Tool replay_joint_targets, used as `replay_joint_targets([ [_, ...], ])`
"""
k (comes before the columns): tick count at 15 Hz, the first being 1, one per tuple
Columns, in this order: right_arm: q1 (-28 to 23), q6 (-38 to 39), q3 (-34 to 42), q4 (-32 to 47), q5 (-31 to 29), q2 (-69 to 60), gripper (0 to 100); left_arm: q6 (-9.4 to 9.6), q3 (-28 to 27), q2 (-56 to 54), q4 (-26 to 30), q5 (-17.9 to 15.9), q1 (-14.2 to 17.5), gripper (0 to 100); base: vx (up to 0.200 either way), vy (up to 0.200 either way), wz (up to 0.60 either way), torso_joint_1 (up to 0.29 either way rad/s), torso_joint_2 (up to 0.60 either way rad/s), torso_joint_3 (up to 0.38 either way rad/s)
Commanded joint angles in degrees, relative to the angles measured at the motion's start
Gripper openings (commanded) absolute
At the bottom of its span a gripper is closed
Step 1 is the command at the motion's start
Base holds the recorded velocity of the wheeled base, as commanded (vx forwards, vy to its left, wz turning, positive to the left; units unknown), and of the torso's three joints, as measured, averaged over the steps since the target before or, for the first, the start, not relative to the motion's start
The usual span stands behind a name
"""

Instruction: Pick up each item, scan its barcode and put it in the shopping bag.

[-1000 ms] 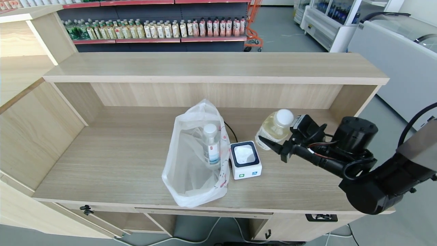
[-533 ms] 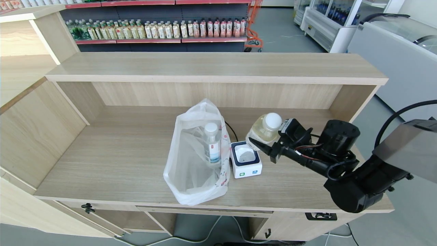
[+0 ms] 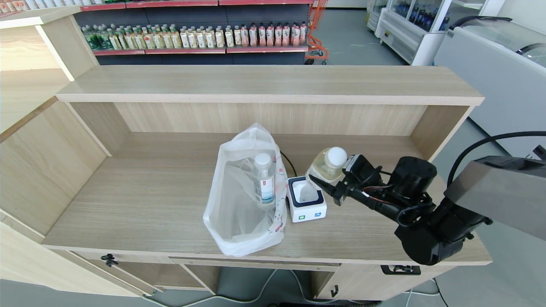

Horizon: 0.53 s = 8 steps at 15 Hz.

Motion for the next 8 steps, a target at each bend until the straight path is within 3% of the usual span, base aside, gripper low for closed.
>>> replay_joint_targets([
  [1, 0.0, 0.0, -1.0, -0.1, 0.1, 2.2, 0, -0.01, 0.0, 0.0, 0.0, -0.1, 0.0, 100, 0.0, 0.0, 0.0, 0.0, 0.0, 0.0],
  [8, 0.1, 0.9, -3.8, -0.1, 0.6, 4.8, 0, 0.08, 0.0, 0.0, 0.0, 0.0, 0.0, 100, 0.0, 0.0, 0.0, 0.0, 0.0, 0.0],
])
